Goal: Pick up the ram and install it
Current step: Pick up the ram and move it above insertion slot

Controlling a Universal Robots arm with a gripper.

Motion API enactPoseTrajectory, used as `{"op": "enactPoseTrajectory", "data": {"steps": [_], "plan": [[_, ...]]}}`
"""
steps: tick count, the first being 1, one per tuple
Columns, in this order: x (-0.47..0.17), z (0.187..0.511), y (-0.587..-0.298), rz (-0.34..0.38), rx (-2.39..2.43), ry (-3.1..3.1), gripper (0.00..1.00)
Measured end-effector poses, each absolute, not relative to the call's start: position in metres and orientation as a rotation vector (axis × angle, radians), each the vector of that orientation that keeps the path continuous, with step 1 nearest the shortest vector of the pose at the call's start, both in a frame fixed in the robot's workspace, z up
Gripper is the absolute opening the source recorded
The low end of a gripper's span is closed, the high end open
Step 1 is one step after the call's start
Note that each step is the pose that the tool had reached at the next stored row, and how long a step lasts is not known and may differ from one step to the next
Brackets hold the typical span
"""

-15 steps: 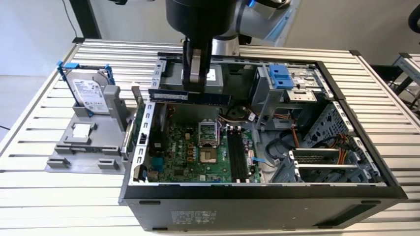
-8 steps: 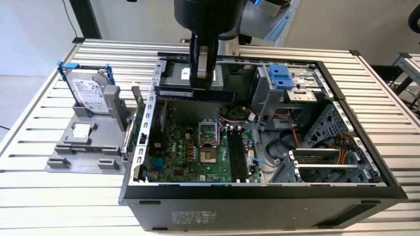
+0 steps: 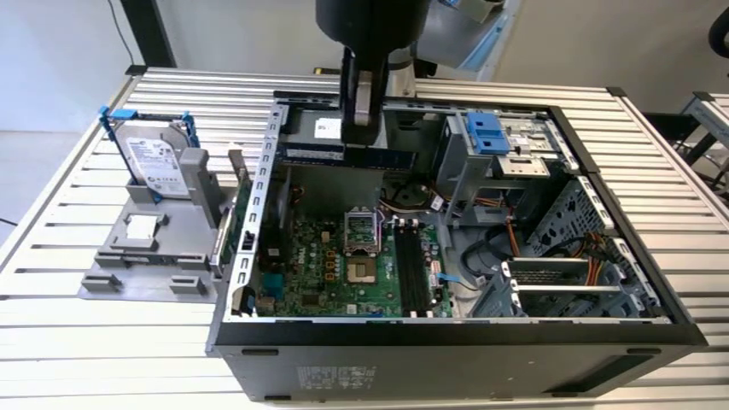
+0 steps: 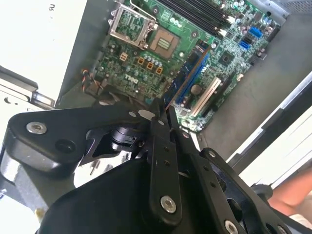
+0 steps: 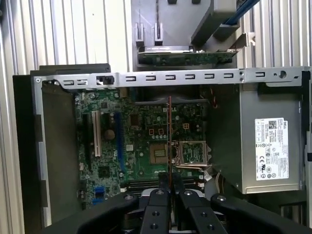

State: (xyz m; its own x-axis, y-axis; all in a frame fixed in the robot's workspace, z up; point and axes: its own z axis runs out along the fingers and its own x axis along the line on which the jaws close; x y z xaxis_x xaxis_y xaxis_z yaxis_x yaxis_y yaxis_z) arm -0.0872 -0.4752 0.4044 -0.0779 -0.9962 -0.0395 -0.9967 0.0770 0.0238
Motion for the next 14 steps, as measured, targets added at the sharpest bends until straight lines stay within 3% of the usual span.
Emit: {"op": "enactPoseTrajectory", "data": {"steps": [14], "plan": [[-0.071, 0.404, -0.459, 0.069, -2.125, 2.296, 0.0]]}}
